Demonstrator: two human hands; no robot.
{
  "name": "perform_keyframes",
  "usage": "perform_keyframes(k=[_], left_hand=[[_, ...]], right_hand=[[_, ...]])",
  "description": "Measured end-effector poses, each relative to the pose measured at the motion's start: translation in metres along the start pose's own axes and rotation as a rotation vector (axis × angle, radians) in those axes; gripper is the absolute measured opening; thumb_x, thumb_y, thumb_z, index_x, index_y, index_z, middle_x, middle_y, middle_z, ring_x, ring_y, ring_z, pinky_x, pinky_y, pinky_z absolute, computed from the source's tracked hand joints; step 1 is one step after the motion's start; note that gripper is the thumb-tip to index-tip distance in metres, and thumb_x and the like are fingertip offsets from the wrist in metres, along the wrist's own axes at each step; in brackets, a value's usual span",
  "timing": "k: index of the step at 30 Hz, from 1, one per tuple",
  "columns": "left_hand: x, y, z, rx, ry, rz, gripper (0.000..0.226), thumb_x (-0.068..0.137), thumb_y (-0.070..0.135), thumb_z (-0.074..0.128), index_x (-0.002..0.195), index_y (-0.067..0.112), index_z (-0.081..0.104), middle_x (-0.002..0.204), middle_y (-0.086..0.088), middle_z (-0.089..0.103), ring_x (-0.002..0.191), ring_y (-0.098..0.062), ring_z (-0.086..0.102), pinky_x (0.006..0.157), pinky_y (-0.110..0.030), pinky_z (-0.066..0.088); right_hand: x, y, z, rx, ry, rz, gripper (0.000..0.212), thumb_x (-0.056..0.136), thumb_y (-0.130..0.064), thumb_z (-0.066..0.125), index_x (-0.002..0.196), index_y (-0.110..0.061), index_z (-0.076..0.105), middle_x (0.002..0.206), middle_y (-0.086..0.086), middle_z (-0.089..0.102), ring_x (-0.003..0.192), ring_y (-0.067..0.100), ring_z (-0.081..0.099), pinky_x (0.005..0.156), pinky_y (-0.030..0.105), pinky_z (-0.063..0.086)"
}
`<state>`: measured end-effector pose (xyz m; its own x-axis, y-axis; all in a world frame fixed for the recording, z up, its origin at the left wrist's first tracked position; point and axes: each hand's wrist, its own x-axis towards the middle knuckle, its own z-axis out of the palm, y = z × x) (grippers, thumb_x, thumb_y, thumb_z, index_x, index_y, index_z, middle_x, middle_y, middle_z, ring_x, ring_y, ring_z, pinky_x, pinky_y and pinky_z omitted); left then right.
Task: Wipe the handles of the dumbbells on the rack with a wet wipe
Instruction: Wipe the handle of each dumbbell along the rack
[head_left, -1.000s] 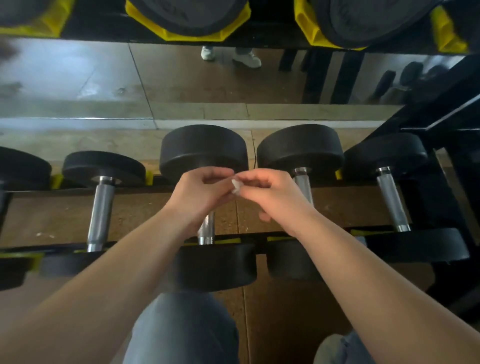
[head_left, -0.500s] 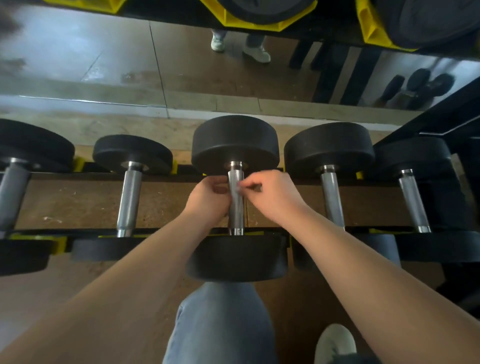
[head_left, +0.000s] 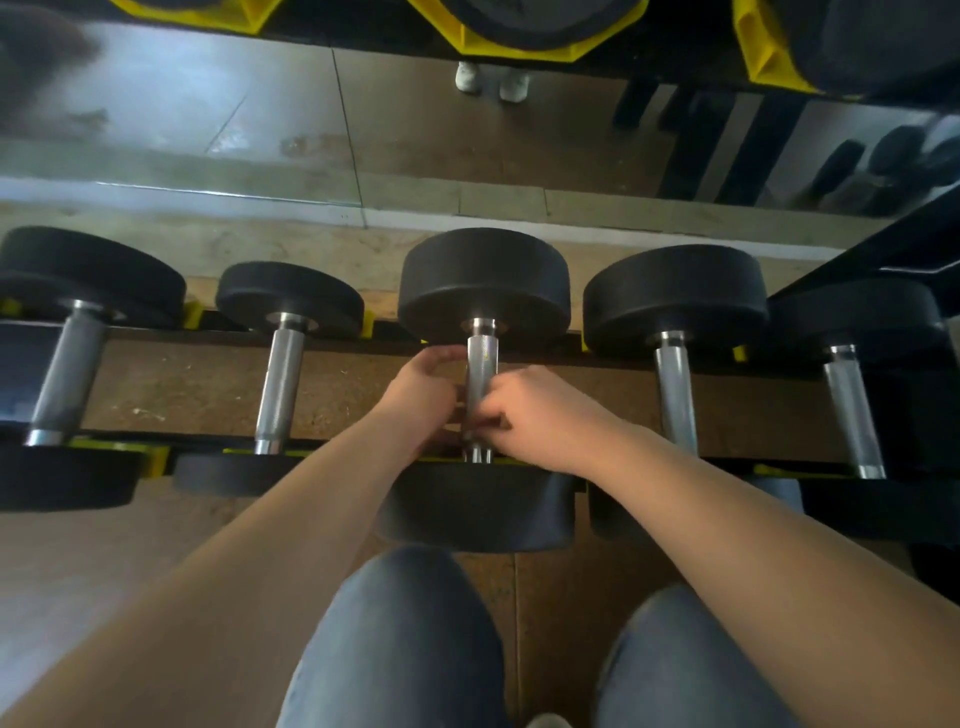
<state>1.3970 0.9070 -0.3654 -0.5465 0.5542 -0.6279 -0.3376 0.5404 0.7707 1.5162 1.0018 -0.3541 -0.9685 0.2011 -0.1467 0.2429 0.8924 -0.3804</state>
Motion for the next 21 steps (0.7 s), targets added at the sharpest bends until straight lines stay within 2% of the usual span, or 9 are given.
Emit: perform_keyframes(k=[1,4,6,9,11,13,15,19,21], left_hand=[[0.002,0.000,0.001,0.011,0.003,0.012,0.051,0.098,-0.005,0.048,0.124,0.036,0.061,0.116,-0.009,0.072,0.094,-0.027,0.075,0.074,-0.046,0.065],[0.001,-0.001,0.003,0.014,0.019,0.034,0.051,0.098,-0.004,0.053,0.133,0.033,0.059,0.122,-0.008,0.071,0.104,-0.027,0.073,0.085,-0.051,0.063],[0.000,-0.002,0.003,0.009,0.041,0.042,0.050,0.099,0.000,0.053,0.135,0.034,0.060,0.118,-0.006,0.073,0.101,-0.025,0.074,0.084,-0.048,0.064],[-0.005,-0.001,0.003,0.080,0.041,0.096,0.047,0.097,0.004,0.060,0.132,0.035,0.062,0.107,-0.002,0.074,0.092,-0.017,0.074,0.069,-0.033,0.064],[-0.008,0.000,0.003,0.117,0.046,0.126,0.049,0.093,0.003,0.066,0.131,0.033,0.062,0.103,-0.002,0.074,0.083,-0.010,0.071,0.052,-0.018,0.055],[-0.010,0.001,0.004,0.153,0.059,0.139,0.053,0.091,0.000,0.067,0.133,0.032,0.063,0.102,-0.002,0.073,0.079,-0.006,0.068,0.045,-0.012,0.049],[-0.012,0.002,0.004,0.110,0.030,0.115,0.054,0.090,-0.004,0.066,0.132,0.030,0.063,0.100,-0.001,0.075,0.075,-0.005,0.071,0.047,-0.015,0.052],[-0.014,0.003,0.003,0.078,-0.003,0.066,0.057,0.091,-0.005,0.062,0.132,0.034,0.063,0.105,-0.002,0.077,0.088,-0.012,0.074,0.052,-0.022,0.057],[-0.014,0.003,0.003,0.086,0.003,0.058,0.056,0.092,-0.003,0.061,0.132,0.036,0.063,0.105,0.001,0.077,0.093,-0.014,0.073,0.057,-0.025,0.059]], right_hand=[[0.002,0.002,0.001,0.013,0.046,0.015,0.019,0.098,-0.028,0.065,0.111,-0.028,0.078,0.108,-0.005,0.070,0.095,0.007,0.063,0.088,0.032,0.055],[0.016,0.015,0.001,0.074,0.391,0.202,0.024,0.101,-0.027,0.060,0.121,-0.028,0.073,0.109,-0.004,0.068,0.096,0.010,0.065,0.085,0.027,0.055],[0.019,0.018,0.003,0.177,0.474,0.265,0.023,0.102,-0.025,0.060,0.122,-0.026,0.071,0.111,-0.005,0.070,0.097,0.007,0.066,0.084,0.021,0.054],[0.006,0.014,0.008,0.360,0.299,0.338,0.013,0.098,-0.028,0.065,0.111,-0.028,0.065,0.100,-0.012,0.066,0.088,0.002,0.065,0.069,0.015,0.049],[-0.003,0.011,0.009,0.427,0.064,0.379,0.010,0.095,-0.033,0.069,0.097,-0.030,0.060,0.092,-0.011,0.062,0.082,0.002,0.060,0.064,0.019,0.044],[-0.006,0.012,0.011,0.430,-0.108,0.401,0.013,0.093,-0.035,0.070,0.091,-0.030,0.059,0.089,-0.007,0.061,0.080,0.008,0.059,0.063,0.024,0.042],[0.000,0.015,0.010,0.475,-0.074,0.461,0.010,0.092,-0.033,0.070,0.092,-0.029,0.061,0.091,-0.005,0.063,0.083,0.011,0.059,0.065,0.027,0.045],[0.022,0.026,-0.005,0.809,0.249,0.610,0.017,0.091,-0.027,0.072,0.108,-0.027,0.070,0.098,-0.010,0.068,0.097,0.011,0.062,0.084,0.035,0.057],[0.025,0.027,-0.010,0.872,0.238,0.628,0.017,0.092,-0.023,0.071,0.109,-0.026,0.072,0.098,-0.009,0.069,0.098,0.013,0.064,0.086,0.037,0.059]])
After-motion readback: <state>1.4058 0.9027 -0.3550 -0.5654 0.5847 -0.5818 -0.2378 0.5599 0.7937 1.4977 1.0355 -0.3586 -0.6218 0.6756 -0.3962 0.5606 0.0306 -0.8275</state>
